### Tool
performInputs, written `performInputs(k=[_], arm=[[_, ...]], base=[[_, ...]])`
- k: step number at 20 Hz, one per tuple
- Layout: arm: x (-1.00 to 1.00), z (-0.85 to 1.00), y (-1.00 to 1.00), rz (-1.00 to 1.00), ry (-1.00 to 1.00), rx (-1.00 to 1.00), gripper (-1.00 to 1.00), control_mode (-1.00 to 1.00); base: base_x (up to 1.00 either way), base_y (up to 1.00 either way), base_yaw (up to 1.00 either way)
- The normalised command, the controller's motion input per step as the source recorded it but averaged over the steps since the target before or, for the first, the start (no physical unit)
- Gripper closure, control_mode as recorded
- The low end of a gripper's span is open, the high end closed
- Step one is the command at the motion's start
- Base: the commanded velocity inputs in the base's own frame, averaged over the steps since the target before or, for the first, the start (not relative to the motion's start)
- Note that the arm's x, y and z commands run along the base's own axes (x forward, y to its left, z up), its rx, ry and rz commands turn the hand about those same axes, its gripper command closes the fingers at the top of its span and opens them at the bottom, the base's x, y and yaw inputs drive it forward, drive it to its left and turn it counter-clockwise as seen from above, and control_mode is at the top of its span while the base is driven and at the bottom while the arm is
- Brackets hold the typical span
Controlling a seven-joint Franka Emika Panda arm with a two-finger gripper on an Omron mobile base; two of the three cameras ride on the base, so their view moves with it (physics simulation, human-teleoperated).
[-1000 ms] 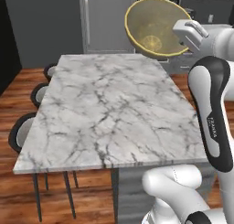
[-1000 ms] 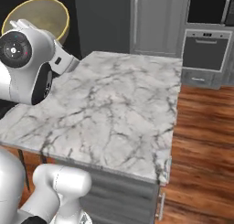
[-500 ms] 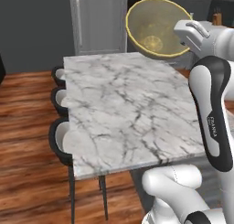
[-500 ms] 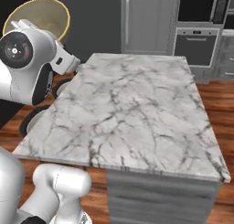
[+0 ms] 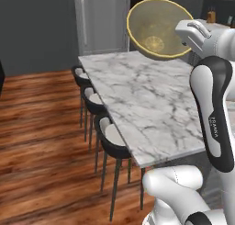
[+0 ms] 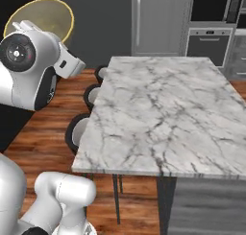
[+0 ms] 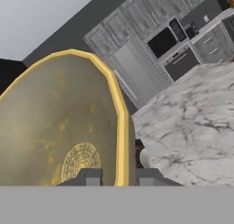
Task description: Pick up the bowls from the cabinet and place each bowl in front of a stool on the dining counter.
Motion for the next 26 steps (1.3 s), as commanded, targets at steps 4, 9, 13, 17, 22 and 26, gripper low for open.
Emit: performInputs(k=[4,9,13,17,22,26], arm=[[0.00,0.00,0.00,0.00,0.00,0.00,1.00,1.00],[0.00,0.00,0.00,0.00,0.00,0.00,1.00,1.00],[0.00,0.00,0.00,0.00,0.00,0.00,1.00,1.00],[0.00,0.00,0.00,0.00,0.00,0.00,1.00,1.00],[0.00,0.00,0.00,0.00,0.00,0.00,1.00,1.00],[0.00,0.00,0.00,0.00,0.00,0.00,1.00,1.00]], base=[[-0.21,1.00,-0.21],[-0.01,1.00,-0.27],[0.00,1.00,-0.30],[0.06,1.00,-0.48],[0.54,1.00,-0.58],[0.88,1.00,-0.61]])
